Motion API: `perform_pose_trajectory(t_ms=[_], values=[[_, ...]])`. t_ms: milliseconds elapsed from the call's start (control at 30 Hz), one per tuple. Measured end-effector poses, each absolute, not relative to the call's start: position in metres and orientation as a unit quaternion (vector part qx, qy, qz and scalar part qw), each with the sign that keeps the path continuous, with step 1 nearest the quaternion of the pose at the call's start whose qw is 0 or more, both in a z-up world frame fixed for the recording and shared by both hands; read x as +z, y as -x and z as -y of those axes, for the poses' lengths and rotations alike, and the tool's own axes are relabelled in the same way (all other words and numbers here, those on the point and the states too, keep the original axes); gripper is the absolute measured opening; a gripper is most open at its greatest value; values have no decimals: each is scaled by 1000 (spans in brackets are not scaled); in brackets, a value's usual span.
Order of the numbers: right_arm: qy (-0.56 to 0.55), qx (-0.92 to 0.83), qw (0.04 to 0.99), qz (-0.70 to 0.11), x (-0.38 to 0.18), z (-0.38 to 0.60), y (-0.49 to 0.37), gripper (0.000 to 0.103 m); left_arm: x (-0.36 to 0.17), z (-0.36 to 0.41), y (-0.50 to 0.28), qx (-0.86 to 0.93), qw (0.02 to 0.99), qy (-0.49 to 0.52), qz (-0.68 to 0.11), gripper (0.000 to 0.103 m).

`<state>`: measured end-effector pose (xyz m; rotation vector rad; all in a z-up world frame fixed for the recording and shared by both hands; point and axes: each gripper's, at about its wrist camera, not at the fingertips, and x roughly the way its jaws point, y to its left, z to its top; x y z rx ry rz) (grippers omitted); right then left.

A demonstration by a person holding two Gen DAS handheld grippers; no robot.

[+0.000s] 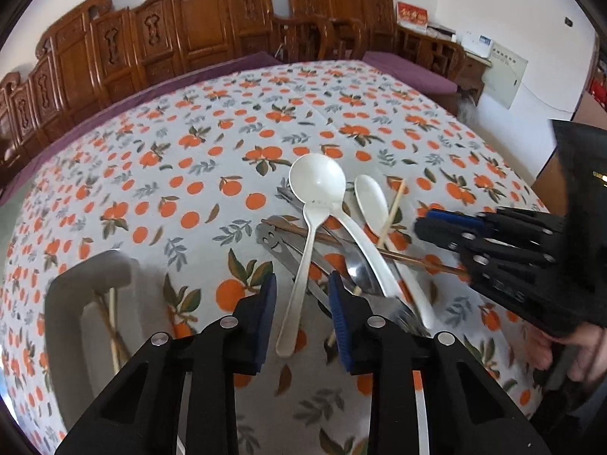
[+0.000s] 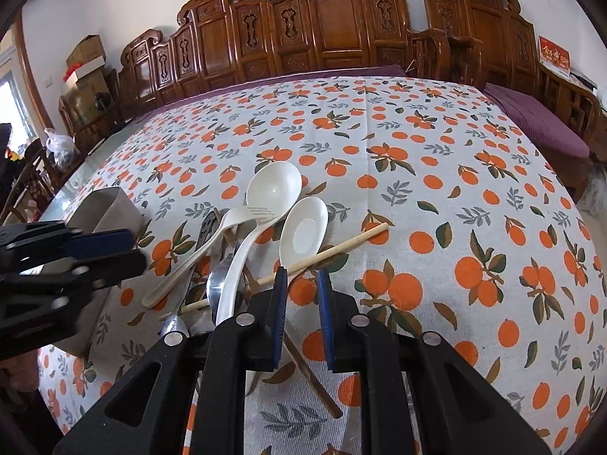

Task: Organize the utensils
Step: 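Grasp the white plastic fork with the left tool while the right tool reaches the white spoon, then grasp the white plastic spoon with the right tool while the left tool lifts the fork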

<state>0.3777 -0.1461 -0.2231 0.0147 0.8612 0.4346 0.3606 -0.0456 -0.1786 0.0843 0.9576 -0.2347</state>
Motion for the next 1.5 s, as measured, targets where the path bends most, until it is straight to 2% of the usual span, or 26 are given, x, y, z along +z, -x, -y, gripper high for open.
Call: perform_pose_trajectory(t_ms=[133,200,633,700,767,1167,1500], values=[[-13,212,885,-415,-223,148,-378,18,-195,45,-378,-106,868,-37,-484,25],[-16,214,884,-416,-223,149,-378,18,-200,45,-381,-101,863,-33,-494,20],[-17,223,881,-416,-222,140,-376,18,-212,47,-387,-94,852,-15,-514,19],[-17,223,881,-417,-223,140,-376,18,-214,44,-385,-97,850,-10,-518,11],[-17,222,881,-417,-223,140,-376,18,-215,40,-383,-102,847,0,-522,11],[-14,223,880,-418,-225,137,-376,18,-210,38,-373,-110,851,-16,-514,8],[-16,237,878,-416,-224,126,-377,18,-185,19,-360,-119,867,11,-483,8]])
